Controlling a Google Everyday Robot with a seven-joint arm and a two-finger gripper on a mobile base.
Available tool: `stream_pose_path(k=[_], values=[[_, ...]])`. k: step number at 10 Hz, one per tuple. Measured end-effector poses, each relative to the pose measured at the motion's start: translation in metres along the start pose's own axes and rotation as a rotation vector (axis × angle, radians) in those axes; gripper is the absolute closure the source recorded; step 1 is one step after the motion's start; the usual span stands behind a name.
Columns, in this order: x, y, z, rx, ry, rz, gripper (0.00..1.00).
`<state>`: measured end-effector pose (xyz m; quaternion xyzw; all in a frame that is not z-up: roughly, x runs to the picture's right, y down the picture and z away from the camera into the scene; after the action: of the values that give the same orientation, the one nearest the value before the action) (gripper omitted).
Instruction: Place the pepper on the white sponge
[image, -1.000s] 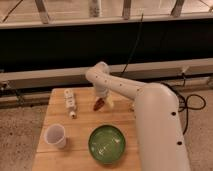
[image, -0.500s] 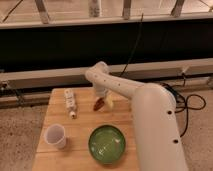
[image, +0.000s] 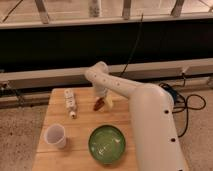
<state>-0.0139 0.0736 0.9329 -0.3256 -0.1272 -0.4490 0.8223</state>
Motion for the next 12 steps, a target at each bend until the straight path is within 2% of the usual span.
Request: stream_pose_path(k=[12], values=[[0.0037, -0.0008, 0.0051, -0.019, -0.031, -0.019, 0.2]])
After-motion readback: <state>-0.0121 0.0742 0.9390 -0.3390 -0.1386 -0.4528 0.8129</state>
